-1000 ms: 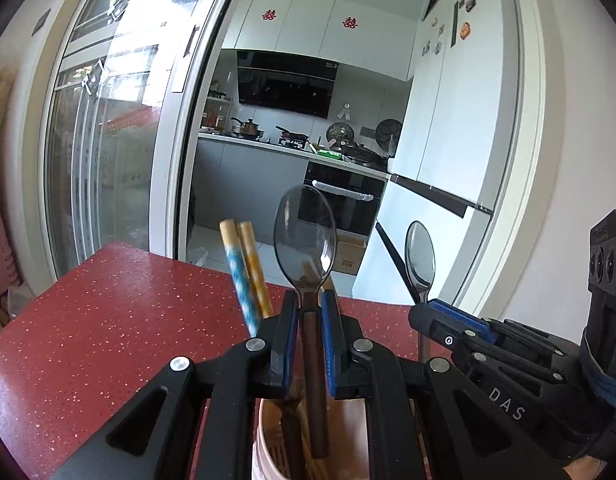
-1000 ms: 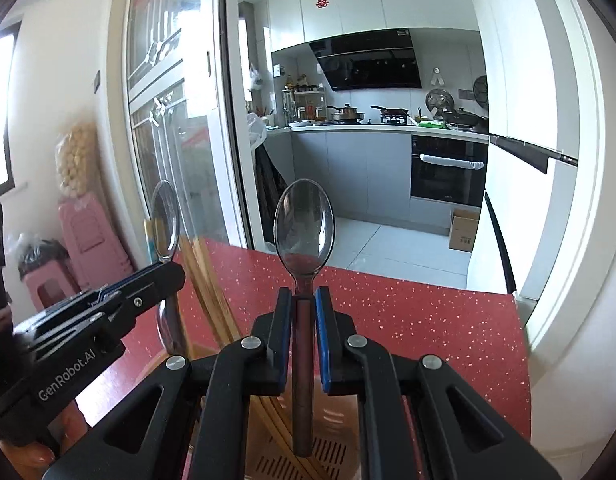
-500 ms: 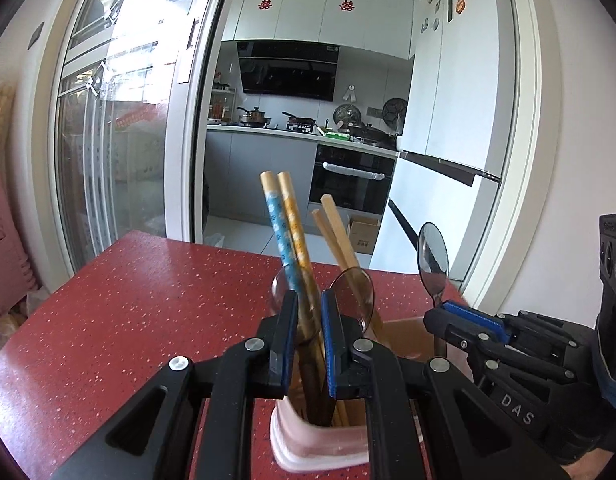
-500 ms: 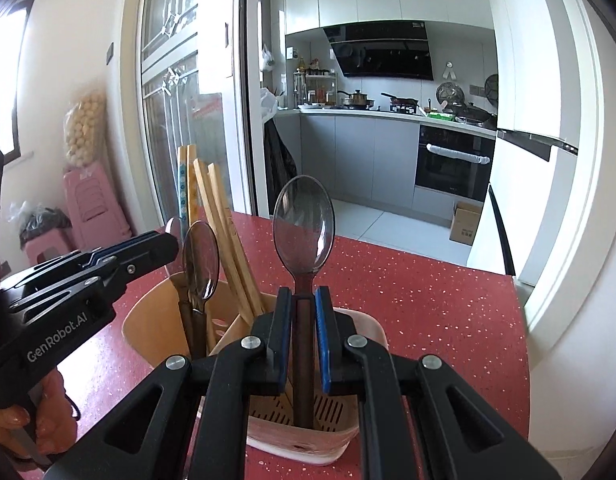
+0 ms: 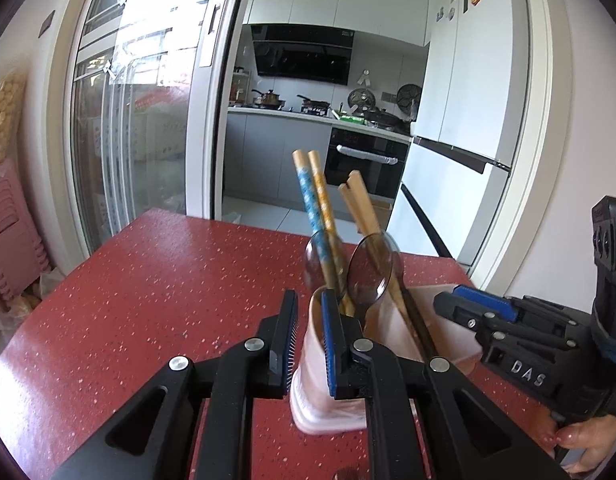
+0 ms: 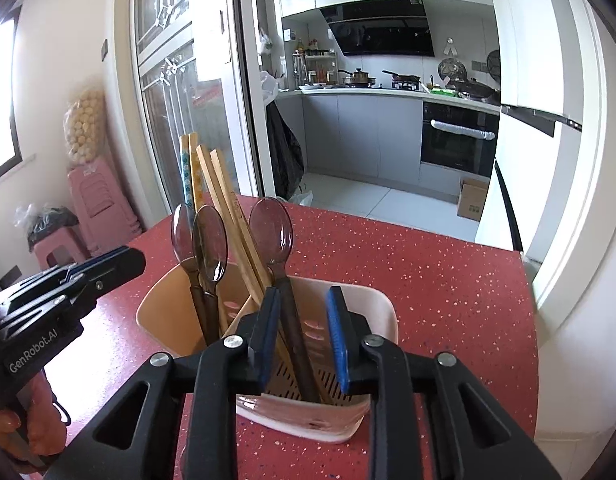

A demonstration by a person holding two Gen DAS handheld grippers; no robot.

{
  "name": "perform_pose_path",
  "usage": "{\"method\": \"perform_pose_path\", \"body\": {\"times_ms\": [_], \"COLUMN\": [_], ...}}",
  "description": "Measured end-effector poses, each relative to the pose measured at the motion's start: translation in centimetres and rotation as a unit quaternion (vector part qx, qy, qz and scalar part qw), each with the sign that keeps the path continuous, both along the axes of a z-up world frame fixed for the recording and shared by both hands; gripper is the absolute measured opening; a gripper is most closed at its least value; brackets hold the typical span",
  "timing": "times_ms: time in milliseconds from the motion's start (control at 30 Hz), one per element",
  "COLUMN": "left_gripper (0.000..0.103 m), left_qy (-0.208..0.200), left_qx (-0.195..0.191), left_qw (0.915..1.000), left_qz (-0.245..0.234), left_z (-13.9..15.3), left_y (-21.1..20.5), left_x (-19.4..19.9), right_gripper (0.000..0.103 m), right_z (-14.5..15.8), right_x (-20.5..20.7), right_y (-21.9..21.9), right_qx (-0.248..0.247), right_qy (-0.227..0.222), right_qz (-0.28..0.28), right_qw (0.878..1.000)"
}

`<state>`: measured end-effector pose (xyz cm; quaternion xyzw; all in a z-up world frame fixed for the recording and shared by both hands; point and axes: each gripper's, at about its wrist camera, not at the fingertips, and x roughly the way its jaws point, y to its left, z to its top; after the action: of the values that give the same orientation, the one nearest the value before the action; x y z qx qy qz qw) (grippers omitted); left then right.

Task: Organize utensils
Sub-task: 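Lift both spoons over the pink caddy and release them inside, then move both tools back over the last two dark spoons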

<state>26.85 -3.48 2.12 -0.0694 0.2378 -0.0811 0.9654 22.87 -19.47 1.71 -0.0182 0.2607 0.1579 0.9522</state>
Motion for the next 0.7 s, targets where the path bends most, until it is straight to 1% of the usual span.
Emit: {"method": "perform_pose_path", "body": {"times_ms": [67, 167, 233, 367, 433, 533, 700], "left_gripper": [0.042, 0.042, 0.042, 0.042, 0.042, 0.042, 0.042], "left_qy": [0.006, 0.014, 0.019, 0.032, 0.037, 0.049, 0.062], "left_qx": [0.001, 0.004, 0.008, 0.012, 0.014, 0.019, 0.023], "left_qw": [1.0000, 0.9999, 0.9998, 0.9994, 0.9992, 0.9986, 0.9978], "left_qz": [0.003, 0.002, 0.002, 0.000, 0.001, 0.003, 0.002], "left_z": [-0.1, -0.3, -0.4, -0.5, -0.6, -0.7, -0.9], "left_y": [0.2, 0.2, 0.3, 0.2, 0.2, 0.2, 0.4], "left_x": [-0.2, -0.6, -0.9, -1.6, -1.9, -2.6, -4.2], "right_gripper": [0.027, 0.031, 0.035, 0.042, 0.048, 0.055, 0.061], "right_z": [0.2, 0.4, 0.5, 0.8, 1.0, 1.0, 0.7], "right_x": [-0.2, -0.7, -1.2, -2.5, -3.2, -4.1, -6.0], "right_y": [0.0, -0.1, -0.1, 0.0, 0.0, -0.3, -1.0], "right_qx": [0.000, 0.004, 0.007, 0.008, 0.009, 0.018, 0.031], "right_qy": [-0.001, 0.002, 0.004, 0.006, 0.009, 0.017, 0.034], "right_qz": [-0.003, -0.002, -0.001, 0.004, 0.006, 0.006, -0.002], "right_qw": [1.000, 1.000, 1.000, 1.000, 1.000, 1.000, 0.999]}}
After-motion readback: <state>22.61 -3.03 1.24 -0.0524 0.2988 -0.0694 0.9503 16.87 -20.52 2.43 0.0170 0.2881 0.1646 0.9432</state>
